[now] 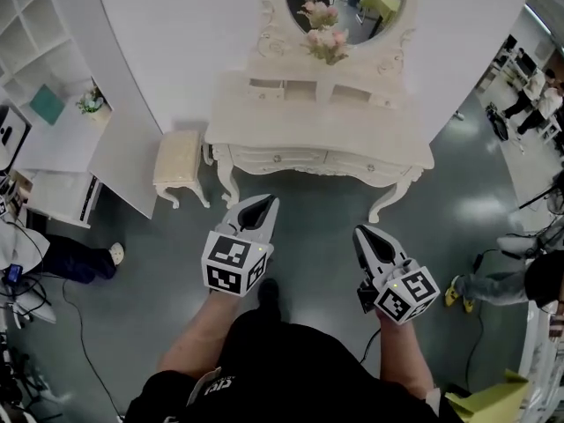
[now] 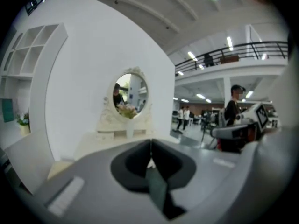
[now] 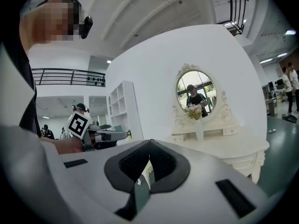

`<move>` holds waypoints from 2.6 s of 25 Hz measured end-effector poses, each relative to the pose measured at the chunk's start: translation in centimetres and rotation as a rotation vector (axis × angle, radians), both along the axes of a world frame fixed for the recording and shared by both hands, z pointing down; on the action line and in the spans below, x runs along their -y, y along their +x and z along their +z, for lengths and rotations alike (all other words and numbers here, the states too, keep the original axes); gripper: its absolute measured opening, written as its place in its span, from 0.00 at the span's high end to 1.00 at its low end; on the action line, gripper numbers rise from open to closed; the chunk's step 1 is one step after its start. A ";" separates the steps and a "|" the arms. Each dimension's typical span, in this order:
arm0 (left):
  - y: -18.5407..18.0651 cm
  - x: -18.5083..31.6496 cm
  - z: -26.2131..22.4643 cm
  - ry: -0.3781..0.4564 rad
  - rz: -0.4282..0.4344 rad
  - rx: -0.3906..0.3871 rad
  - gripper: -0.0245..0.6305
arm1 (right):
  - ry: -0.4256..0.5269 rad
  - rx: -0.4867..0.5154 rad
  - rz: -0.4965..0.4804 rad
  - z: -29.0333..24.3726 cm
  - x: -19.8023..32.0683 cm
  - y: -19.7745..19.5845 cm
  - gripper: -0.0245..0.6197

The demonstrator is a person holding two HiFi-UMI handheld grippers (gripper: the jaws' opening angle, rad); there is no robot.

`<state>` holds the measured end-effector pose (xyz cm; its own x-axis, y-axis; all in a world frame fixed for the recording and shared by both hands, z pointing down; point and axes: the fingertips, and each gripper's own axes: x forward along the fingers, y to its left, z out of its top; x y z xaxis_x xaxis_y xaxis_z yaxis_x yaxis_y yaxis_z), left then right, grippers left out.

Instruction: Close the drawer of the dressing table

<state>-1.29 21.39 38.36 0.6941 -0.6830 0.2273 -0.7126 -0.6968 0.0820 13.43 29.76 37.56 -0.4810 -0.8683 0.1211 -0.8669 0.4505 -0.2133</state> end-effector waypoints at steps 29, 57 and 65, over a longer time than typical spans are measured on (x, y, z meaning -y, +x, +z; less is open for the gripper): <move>4.1 28.0 3.4 -0.088 -0.094 0.060 0.94 | 0.018 0.043 -0.195 0.8 32.4 0.9 0.97; 1.5 45.9 8.2 -0.180 -0.133 0.105 0.94 | -0.132 -0.002 -0.248 3.8 49.9 -1.3 0.97; 1.0 47.7 11.7 -0.248 -0.083 0.111 0.88 | -0.161 0.007 -0.236 5.2 51.4 -3.6 0.97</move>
<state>-0.27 -26.35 50.10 0.5994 -0.6508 0.4659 -0.7807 -0.6037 0.1611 9.84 -21.67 42.78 -0.6686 -0.7023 0.2445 -0.7406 0.5992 -0.3040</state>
